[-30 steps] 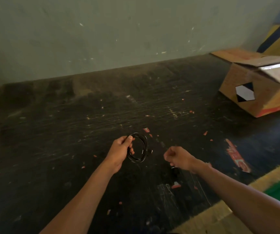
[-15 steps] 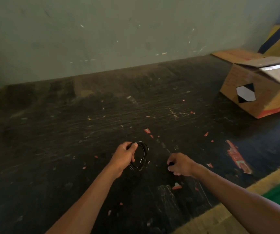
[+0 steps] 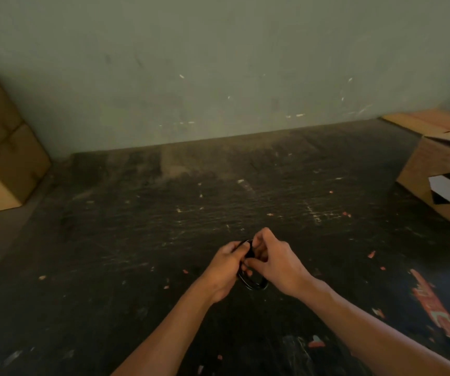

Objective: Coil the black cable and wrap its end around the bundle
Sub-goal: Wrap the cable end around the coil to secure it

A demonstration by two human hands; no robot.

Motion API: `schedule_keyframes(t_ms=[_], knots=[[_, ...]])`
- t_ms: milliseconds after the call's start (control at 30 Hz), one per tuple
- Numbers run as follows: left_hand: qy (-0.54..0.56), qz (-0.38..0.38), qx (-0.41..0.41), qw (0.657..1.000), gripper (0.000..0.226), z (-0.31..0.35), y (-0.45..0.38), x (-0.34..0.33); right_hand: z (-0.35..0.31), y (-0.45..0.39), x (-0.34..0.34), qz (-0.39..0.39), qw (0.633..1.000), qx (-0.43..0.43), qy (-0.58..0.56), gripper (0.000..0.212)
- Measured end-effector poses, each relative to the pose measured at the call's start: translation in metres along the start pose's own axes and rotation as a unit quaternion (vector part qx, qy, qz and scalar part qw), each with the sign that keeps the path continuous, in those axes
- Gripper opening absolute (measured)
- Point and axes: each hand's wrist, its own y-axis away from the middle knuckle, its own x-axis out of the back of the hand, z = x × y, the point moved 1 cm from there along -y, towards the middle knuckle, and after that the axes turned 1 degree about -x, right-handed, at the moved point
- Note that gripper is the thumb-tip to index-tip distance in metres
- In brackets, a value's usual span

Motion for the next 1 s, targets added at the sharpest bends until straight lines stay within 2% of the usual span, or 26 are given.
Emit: schedule_keyframes(t_ms=[167, 333, 500, 667, 900, 1000], knots=[[0.025, 0.007, -0.014, 1.0, 0.028, 0.005, 0.002, 0.009, -0.003, 0.001, -0.001, -0.023, 0.999, 0.008, -0.044, 0.022], [0.05, -0.009, 0.004, 0.999, 0.029, 0.006, 0.002, 0.013, -0.001, 0.003, 0.002, -0.024, 0.998, 0.022, -0.051, 0.026], [0.079, -0.007, 0.021, 0.997, 0.027, 0.003, 0.0, 0.015, 0.0, 0.005, 0.001, -0.044, 0.998, 0.048, -0.015, 0.031], [0.078, -0.002, 0.027, 0.997, 0.027, -0.001, 0.002, 0.015, 0.001, 0.005, 0.0, -0.015, 0.997, 0.079, 0.004, 0.021], [0.102, 0.092, 0.01, 0.991, 0.024, 0.0, -0.005, 0.022, 0.0, 0.005, 0.004, 0.018, 0.993, 0.121, -0.006, 0.021], [0.073, 0.093, 0.004, 0.993, 0.023, 0.001, -0.005, 0.026, 0.0, 0.003, 0.005, -0.028, 0.994, 0.056, -0.092, 0.02]])
